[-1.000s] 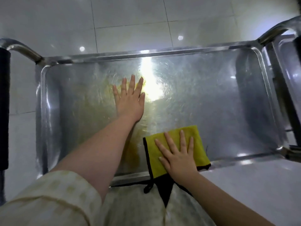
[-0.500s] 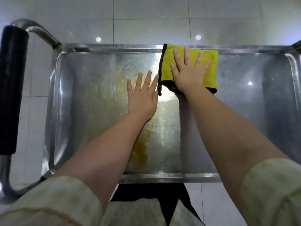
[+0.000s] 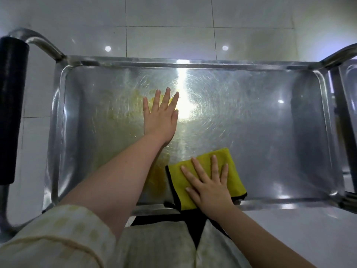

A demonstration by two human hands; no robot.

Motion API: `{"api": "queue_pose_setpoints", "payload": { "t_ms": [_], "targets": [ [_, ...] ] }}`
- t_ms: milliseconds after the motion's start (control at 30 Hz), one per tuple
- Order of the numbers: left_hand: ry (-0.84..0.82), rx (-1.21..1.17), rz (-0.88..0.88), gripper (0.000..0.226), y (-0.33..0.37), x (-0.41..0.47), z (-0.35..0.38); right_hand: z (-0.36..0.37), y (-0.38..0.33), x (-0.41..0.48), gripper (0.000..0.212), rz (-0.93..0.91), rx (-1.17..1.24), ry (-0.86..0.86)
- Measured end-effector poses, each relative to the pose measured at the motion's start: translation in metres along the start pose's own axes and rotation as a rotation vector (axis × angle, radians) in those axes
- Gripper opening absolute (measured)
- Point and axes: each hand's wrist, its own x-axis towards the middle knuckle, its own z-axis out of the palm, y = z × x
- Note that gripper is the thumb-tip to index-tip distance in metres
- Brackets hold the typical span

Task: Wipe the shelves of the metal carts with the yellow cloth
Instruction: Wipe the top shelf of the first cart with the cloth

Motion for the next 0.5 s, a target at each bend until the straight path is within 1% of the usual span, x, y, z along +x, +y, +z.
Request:
{"api": "queue_pose_setpoints", "payload": {
  "t_ms": [67, 133, 233, 333, 433, 500],
  "targets": [
    [-0.013, -0.082, 0.023, 0.054, -0.005, 0.0, -0.01, -0.003, -0.005, -0.003, 0.064, 0.124, 0.04, -0.035],
    [0.022, -0.127, 0.033, 0.054, -0.017, -0.004, -0.019, -0.002, -0.01, -0.008, 0.066, 0.181, 0.059, -0.056],
    [0.051, -0.089, -0.022, 0.054, -0.053, -0.011, -0.027, 0.0, -0.015, -0.007, 0.067, 0.178, 0.052, -0.058],
    [0.0, -0.018, -0.079, 0.056, -0.088, -0.011, -0.029, 0.002, -0.022, -0.003, 0.067, 0.156, 0.055, -0.043],
    [-0.026, 0.032, -0.065, 0.056, -0.102, -0.011, -0.024, -0.004, -0.028, 0.017, 0.064, 0.092, 0.058, -0.054],
    [-0.01, 0.037, -0.061, 0.055, -0.103, -0.011, -0.02, -0.015, -0.029, 0.053, 0.063, 0.076, 0.065, -0.037]
  ]
}}
